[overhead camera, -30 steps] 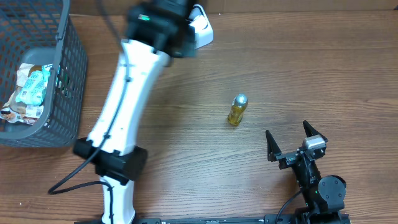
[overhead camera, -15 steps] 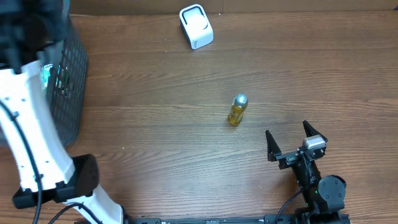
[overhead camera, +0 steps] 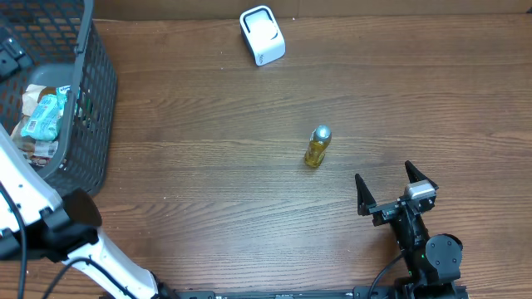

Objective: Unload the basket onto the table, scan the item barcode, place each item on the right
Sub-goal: 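Reach the left gripper into the basket and grasp the Kleenex pack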

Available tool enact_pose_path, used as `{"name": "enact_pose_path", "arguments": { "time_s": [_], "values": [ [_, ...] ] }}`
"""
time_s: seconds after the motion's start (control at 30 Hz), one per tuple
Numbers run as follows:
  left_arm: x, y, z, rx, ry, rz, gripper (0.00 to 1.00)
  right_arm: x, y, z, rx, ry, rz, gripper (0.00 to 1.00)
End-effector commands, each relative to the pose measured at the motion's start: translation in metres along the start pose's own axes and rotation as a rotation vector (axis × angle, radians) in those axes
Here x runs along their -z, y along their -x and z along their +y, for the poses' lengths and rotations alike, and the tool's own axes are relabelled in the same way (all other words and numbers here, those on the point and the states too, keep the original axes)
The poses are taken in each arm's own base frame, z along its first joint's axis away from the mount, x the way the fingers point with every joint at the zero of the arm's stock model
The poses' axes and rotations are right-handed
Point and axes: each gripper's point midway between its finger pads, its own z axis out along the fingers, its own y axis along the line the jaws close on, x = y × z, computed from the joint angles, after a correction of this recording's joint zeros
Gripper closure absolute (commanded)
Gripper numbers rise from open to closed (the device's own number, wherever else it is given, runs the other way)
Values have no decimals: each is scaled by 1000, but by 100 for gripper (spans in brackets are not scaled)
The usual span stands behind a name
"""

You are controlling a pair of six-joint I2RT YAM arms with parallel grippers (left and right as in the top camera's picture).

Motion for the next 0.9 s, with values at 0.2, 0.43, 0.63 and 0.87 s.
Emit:
{"name": "enact_pose_path", "arguments": {
  "time_s": [0.2, 0.43, 0.63, 0.87],
  "values": [
    [-95, -40, -20, -104, -121, 287, 2, 0, -3, 0, 2, 4, -1, 0],
    [-143, -64, -23, -117, -119, 413, 2, 0, -3, 0, 2, 3, 0, 0],
    [-164, -76, -24, -120, -115, 465, 2, 0, -3, 0, 2, 3, 0, 0],
    [-183, -87, -27, -121, -118, 507, 3, 0, -3, 0, 2, 4, 0, 0]
  ]
}}
